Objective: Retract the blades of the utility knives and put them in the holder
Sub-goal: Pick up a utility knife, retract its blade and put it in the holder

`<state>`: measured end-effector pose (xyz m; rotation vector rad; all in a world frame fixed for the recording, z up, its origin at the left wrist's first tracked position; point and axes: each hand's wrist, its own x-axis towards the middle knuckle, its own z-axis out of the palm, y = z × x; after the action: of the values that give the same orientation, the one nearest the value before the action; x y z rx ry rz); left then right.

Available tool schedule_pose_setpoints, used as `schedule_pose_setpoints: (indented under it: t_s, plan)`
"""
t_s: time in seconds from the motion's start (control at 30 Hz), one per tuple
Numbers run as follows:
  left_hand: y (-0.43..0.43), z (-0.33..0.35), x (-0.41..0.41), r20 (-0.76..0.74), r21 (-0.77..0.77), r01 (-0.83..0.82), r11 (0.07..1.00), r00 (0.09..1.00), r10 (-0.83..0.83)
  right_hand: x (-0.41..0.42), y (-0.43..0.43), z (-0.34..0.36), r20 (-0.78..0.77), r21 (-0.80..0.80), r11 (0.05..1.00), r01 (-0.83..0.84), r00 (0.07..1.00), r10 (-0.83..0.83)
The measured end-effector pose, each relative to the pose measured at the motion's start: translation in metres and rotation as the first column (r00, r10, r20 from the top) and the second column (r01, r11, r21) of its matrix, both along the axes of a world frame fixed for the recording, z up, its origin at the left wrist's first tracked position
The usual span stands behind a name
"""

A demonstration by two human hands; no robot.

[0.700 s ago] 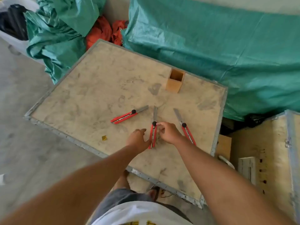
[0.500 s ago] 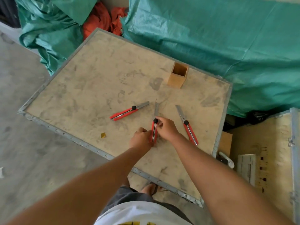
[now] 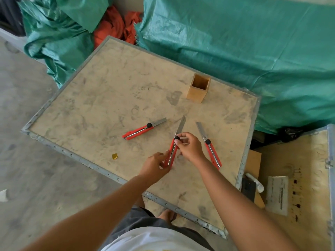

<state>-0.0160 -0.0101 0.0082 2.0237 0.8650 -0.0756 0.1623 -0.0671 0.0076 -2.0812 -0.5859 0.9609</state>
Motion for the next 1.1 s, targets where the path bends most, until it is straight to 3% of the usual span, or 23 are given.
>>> schedule_pose_setpoints:
  t_s: [0.23,0.33,0.6,0.8,1.1]
  plan:
    - [0.004,0.069,-0.006,0.185,-0.330,-0.012,0.944,0.980,0.077,0.010,-0.016,0.061,-0.155,0.214,0.975,0.060,0.987,-0.027]
    - [-0.001,0.087,-0.006,0.240,-0.399,-0.004,0.917,0.965,0.108,0.013,-0.024,0.082,-0.213,0.265,0.962,0.064,0.977,-0.007]
    - [-0.006,0.101,0.006,0.308,-0.386,-0.071,0.920,0.930,0.201,0.022,-0.055,0.116,-0.163,0.245,0.954,-0.172,0.963,0.215]
    - [-0.003,0.107,0.016,0.334,-0.348,-0.040,0.937,0.928,0.164,0.029,-0.061,0.120,-0.076,0.218,0.917,-0.333,0.931,0.356]
    - [0.006,0.119,0.030,0.355,-0.375,-0.036,0.926,0.917,0.180,0.029,-0.058,0.127,0.079,0.242,0.920,-0.310,0.951,0.299]
